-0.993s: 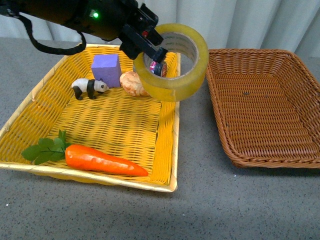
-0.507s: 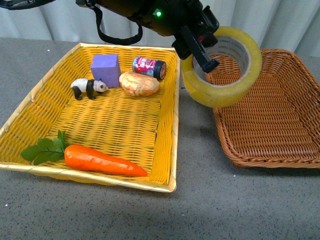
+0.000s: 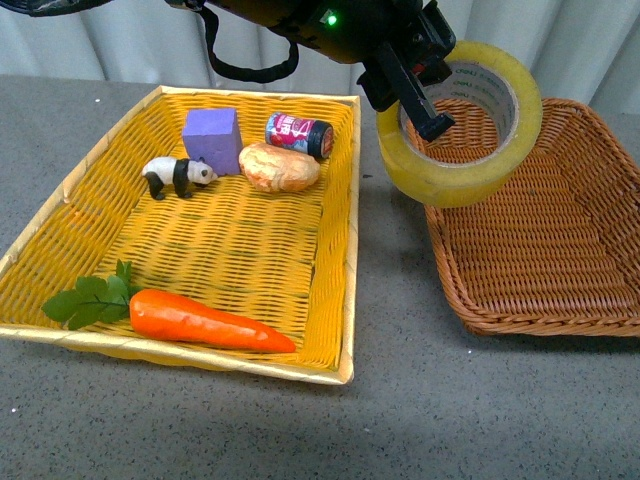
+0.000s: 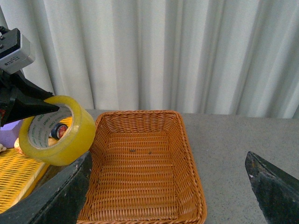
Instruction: Move tape to another basket
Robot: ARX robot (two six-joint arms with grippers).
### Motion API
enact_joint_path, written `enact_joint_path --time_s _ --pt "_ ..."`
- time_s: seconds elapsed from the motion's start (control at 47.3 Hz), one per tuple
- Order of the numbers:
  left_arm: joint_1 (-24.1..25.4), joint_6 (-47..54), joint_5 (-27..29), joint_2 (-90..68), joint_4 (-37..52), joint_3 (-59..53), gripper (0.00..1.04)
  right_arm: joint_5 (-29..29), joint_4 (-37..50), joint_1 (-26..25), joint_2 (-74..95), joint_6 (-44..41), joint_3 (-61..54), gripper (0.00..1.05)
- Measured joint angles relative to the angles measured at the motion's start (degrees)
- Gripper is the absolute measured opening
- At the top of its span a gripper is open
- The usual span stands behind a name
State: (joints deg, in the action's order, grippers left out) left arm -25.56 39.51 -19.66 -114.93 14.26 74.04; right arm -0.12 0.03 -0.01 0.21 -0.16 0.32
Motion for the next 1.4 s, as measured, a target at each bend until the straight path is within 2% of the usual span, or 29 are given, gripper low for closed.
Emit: enact_joint_path --time_s 0.169,0.254,0.359,0.444,0.55,0.655,0.782,1.036,1.395 --pt "0.0 0.2 0.0 0.0 0.0 0.0 0.16 0.7 -0.6 0.2 0.4 -0.6 0.2 0.96" --pt "0.0 0.3 0.0 0.0 0.0 0.0 0.16 3.9 -10.3 1.7 8.2 -5.5 5.2 0.96" --pt "0.0 0.4 0.0 0.0 0.0 0.0 0.16 0.3 -6.4 1.3 19.4 -8.7 8.8 0.96" --pt "0.0 0.4 0.0 0.0 0.0 0.0 0.16 -4.7 1.0 0.0 32.5 -10.6 14.8 0.96" --pt "0.0 0.4 0.0 0.1 0.0 0.0 0.16 -10.8 4.2 -0.4 47.6 -13.2 23.4 0.96" --pt "0.0 0.4 0.0 0.1 0.0 0.0 0.16 -12.4 3.5 0.2 61.0 -15.3 31.6 0.96" --pt "0.0 0.5 0.1 0.1 0.0 0.0 0.16 -9.9 -1.1 3.6 71.9 -17.6 39.7 0.96" --pt "-0.1 0.5 0.0 0.1 0.0 0.0 0.16 -7.4 -2.6 9.7 80.0 -16.5 46.1 0.96" --pt "0.0 0.5 0.1 0.1 0.0 0.0 0.16 -2.6 -5.0 11.9 90.3 -11.3 53.2 0.96"
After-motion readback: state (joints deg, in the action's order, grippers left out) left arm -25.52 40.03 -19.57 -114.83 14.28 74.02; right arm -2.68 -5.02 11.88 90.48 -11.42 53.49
